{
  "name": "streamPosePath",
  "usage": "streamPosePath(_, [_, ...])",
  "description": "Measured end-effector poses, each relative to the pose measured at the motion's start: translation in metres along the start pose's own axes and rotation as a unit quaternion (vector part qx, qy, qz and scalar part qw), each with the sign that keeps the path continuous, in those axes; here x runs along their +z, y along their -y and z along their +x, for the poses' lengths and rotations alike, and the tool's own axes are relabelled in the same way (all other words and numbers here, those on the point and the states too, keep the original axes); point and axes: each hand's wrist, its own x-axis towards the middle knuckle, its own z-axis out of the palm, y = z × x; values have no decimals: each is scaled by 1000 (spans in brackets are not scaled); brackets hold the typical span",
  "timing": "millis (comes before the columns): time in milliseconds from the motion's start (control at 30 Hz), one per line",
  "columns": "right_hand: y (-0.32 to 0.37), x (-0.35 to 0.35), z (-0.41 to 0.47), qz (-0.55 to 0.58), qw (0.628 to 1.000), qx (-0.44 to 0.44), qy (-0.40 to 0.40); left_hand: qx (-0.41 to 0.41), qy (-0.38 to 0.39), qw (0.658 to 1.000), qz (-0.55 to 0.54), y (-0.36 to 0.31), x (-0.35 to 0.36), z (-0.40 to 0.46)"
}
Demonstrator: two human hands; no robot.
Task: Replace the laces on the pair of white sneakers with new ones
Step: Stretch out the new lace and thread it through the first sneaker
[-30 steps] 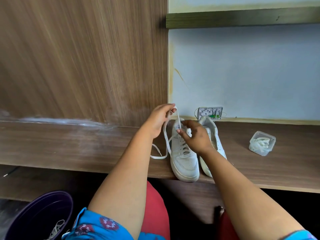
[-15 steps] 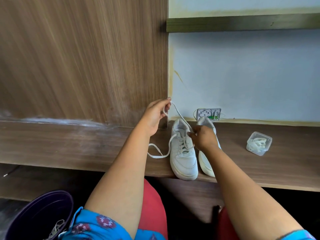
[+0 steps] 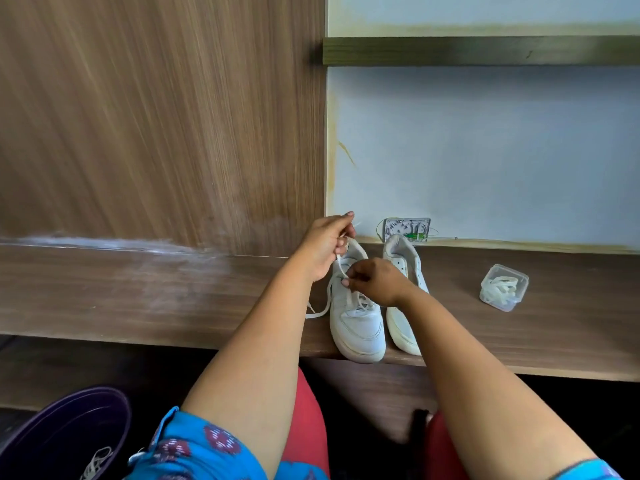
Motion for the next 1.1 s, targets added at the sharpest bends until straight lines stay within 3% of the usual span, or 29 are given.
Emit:
streamPosePath(67, [-7, -8, 5, 14, 999, 39, -5, 17, -26, 980, 196, 13, -2, 8])
streamPosePath(133, [-16, -20, 16, 46, 990, 111, -72, 26, -46, 929, 368, 25, -8, 17])
streamPosePath(200, [-23, -27, 31, 95, 972, 166, -139, 16, -57, 902, 428, 31, -12, 23])
streamPosePath(267, [-23, -27, 45, 90, 966, 188, -155, 16, -48, 900, 433, 35, -10, 29])
streamPosePath(333, [-20, -20, 56, 7, 976, 176, -129, 26, -47, 890, 452, 40, -4, 32])
streamPosePath(467, [-22, -7, 66, -38, 977, 172, -122, 29, -79, 838, 539, 50, 5, 43])
streamPosePath(633, [-39, -6, 62, 129, 954, 215, -163, 7, -67, 818, 571, 59, 10, 52])
streamPosePath(700, [-42, -7, 59, 238, 927, 237, -168, -5, -61, 811, 582, 66, 9, 52])
streamPosePath(800, [-48, -4, 59, 325, 895, 259, -159, -4, -62, 817, 573, 78, 7, 53])
streamPosePath(1033, [-53, -1, 53, 358, 882, 252, -175, -17, -75, 863, 499, 92, 3, 56])
streamPosePath(1100, [-56, 0, 54, 365, 878, 256, -172, -12, -75, 862, 501, 94, 3, 57])
